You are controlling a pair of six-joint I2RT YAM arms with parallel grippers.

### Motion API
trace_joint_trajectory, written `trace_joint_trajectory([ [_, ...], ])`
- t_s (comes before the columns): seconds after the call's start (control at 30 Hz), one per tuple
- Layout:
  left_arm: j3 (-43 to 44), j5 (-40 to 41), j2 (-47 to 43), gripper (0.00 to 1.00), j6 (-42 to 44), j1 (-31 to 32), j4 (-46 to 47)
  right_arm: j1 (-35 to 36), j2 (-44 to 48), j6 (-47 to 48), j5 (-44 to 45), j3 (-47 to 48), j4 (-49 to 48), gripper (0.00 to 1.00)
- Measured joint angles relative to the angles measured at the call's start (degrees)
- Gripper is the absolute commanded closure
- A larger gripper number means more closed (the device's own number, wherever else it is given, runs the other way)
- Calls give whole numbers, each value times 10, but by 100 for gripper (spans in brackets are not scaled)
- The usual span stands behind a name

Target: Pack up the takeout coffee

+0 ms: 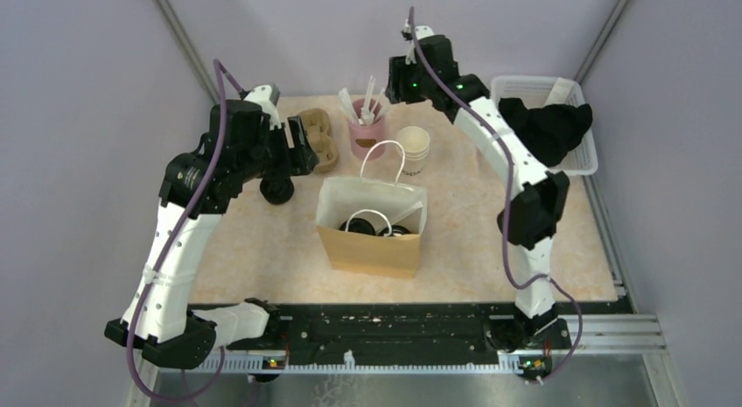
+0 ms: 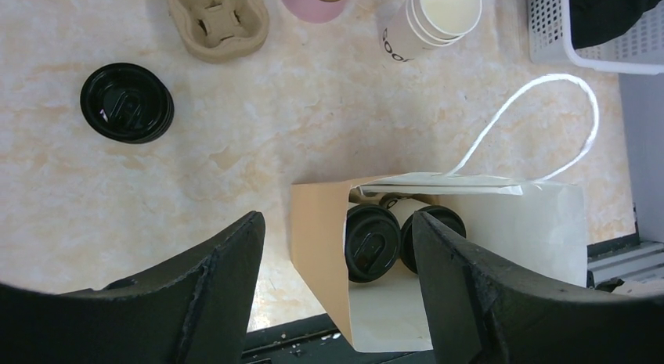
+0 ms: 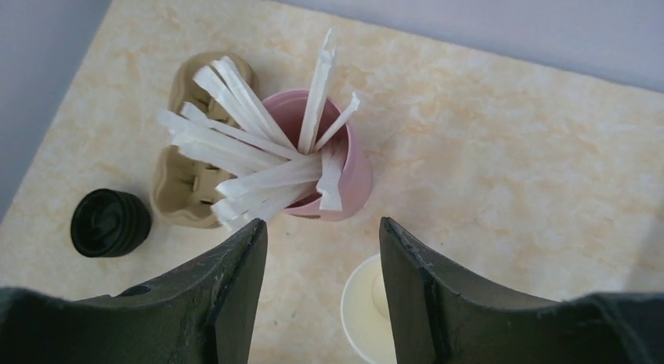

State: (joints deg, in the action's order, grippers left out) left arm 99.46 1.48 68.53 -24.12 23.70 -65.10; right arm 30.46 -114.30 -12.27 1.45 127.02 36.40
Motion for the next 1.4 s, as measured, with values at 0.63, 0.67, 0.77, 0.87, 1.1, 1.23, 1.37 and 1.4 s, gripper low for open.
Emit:
trace_joint_trajectory([
  [0.63,0,29,0,24,-26,0,-31,-10,-128,-1,-57,51,-28,74],
  [0.67,0,29,0,24,-26,0,-31,-10,-128,-1,-57,51,-28,75],
  [0.77,0,29,0,24,-28,0,-31,-10,-129,2,-57,51,-29,85],
  [0.87,0,29,0,24,-28,0,-31,-10,-128,7,-57,51,-29,96],
  [1.1,0,25,-1,24,-28,0,-30,-10,-128,5,-53,96,-20,100],
  [1.23,-5,19,-6,24,-27,0,-22,-10,-110,0,-42,119,-20,100],
  [1.37,-14,7,-15,24,-22,0,-9,-9,-56,-4,-28,119,-2,100],
  [1.4,-16,5,-17,23,-20,0,-5,-9,-36,-4,-23,119,6,100],
])
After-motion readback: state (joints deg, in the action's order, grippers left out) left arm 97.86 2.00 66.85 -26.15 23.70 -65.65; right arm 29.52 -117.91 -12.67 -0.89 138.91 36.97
